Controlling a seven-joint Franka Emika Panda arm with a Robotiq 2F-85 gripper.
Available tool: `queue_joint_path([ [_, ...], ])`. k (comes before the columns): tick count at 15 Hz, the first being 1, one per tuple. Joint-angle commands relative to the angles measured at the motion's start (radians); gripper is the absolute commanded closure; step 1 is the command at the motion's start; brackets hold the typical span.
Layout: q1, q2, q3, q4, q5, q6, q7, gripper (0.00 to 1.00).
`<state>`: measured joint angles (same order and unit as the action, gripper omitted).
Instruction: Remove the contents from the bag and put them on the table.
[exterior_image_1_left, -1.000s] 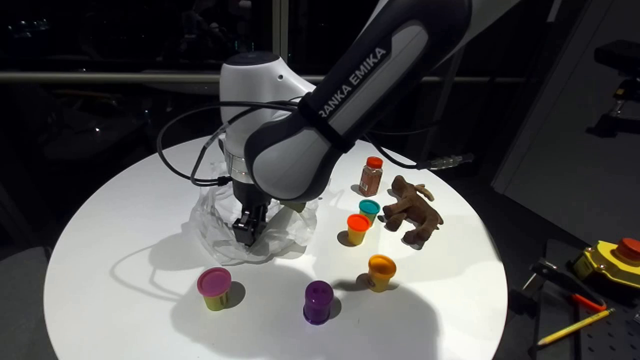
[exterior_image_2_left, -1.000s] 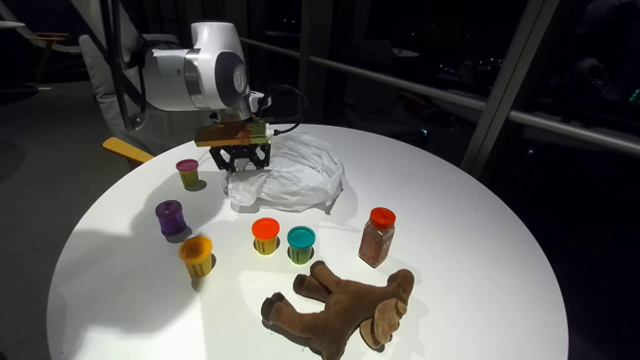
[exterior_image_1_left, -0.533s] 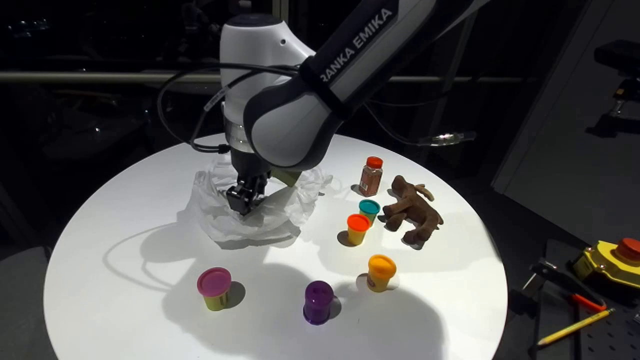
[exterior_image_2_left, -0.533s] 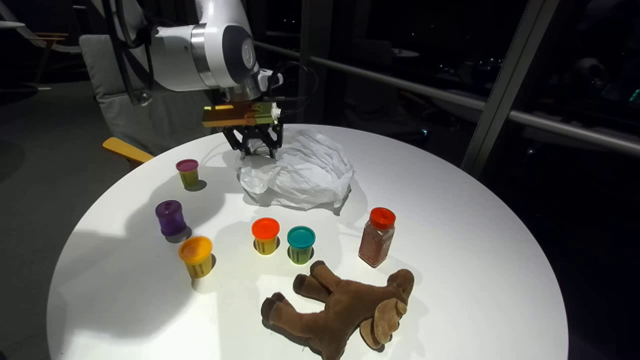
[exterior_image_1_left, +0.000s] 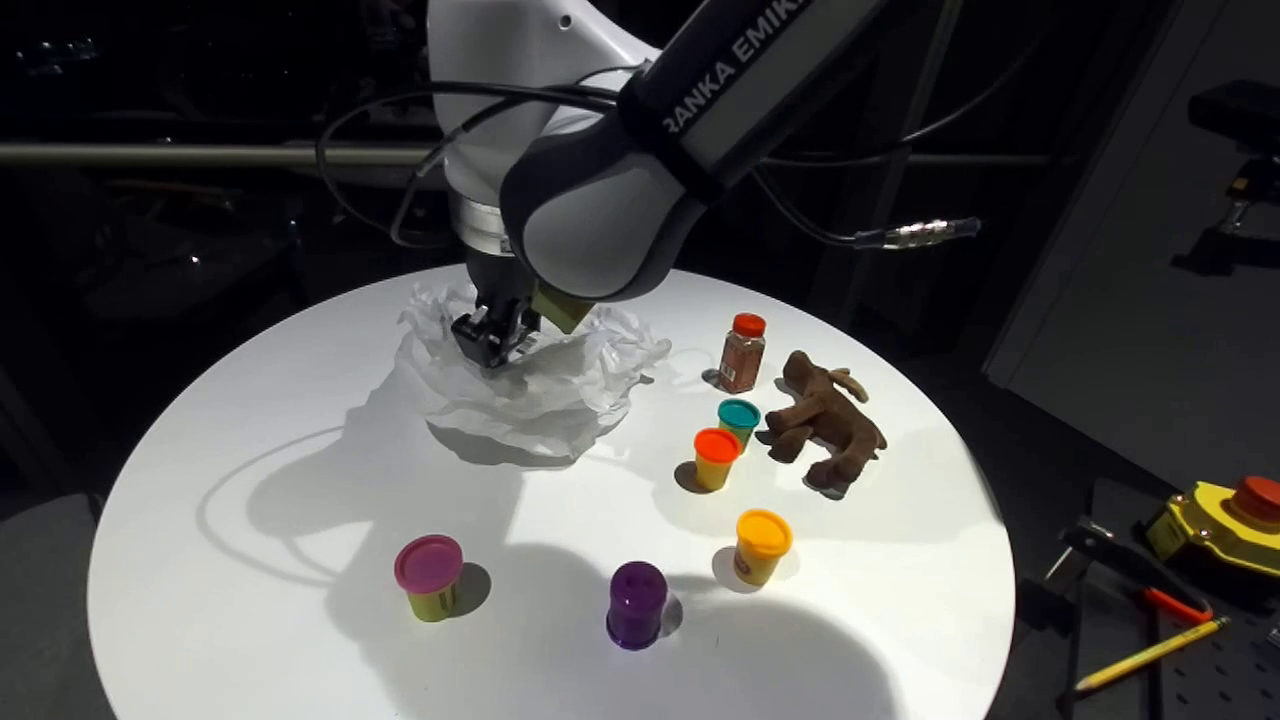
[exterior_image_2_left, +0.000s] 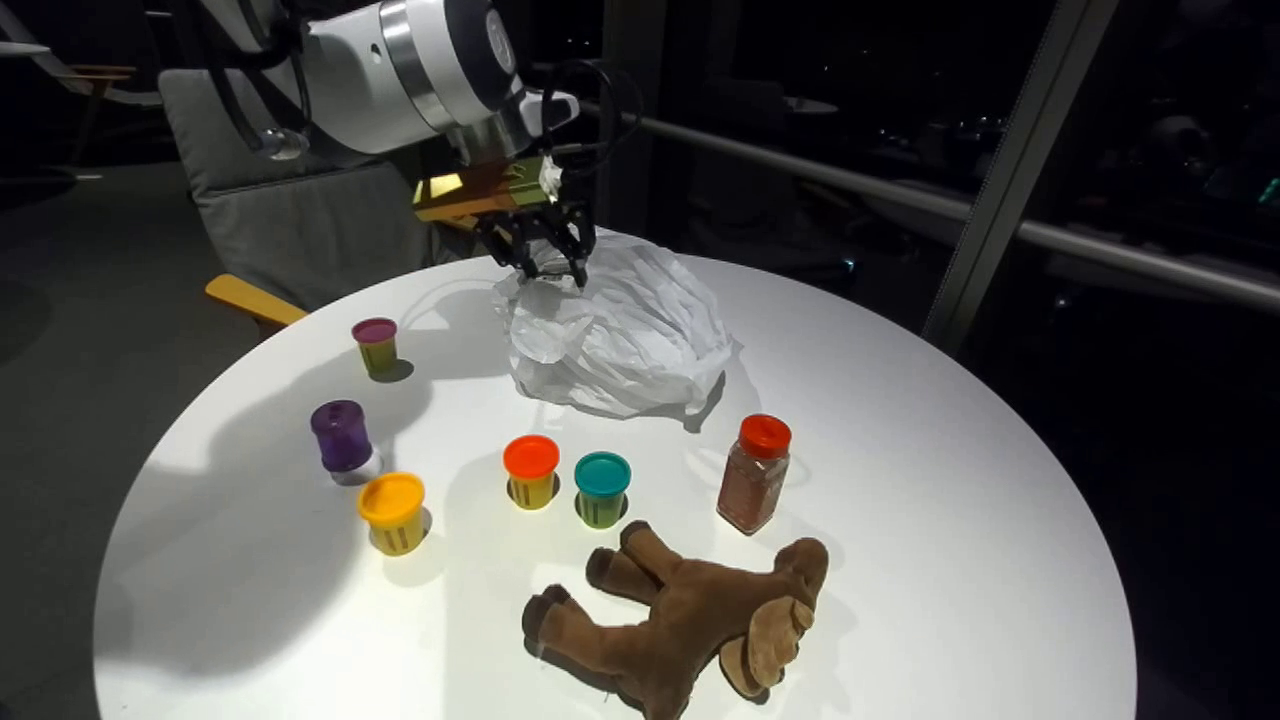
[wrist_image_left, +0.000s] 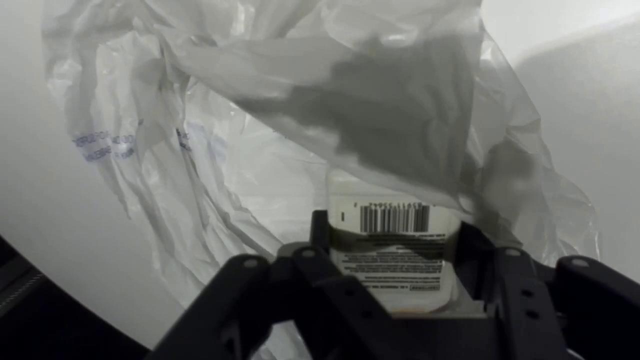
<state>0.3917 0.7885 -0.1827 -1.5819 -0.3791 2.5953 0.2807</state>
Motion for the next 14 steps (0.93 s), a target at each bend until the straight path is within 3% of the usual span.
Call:
queue_joint_path([
  [1,0.120,-0.019,-0.144,-0.022,-0.134,-0.013,0.197,0.66],
  [5,0.230,-0.006,-0.254,0.005,-0.318,-0.147,0.388,0.66],
  [7,0.260,-0.006,-0.257,0.013,-0.416,-0.253,0.477,0.66],
  [9,0.263,-0.010,-0.209,0.015,-0.477,-0.408,0.529,0.66],
  [10,0.309,-0.001,-0.240,0.003,-0.404,-0.467,0.497,0.66],
  [11,0.308,-0.007,-0.214,-0.005,-0.377,-0.534,0.481,0.66],
  [12,0.239,-0.018,-0.107,0.008,-0.403,-0.617,0.488,0.66],
  [14,0.194,-0.014,-0.022,0.018,-0.350,-0.696,0.456,0.66],
])
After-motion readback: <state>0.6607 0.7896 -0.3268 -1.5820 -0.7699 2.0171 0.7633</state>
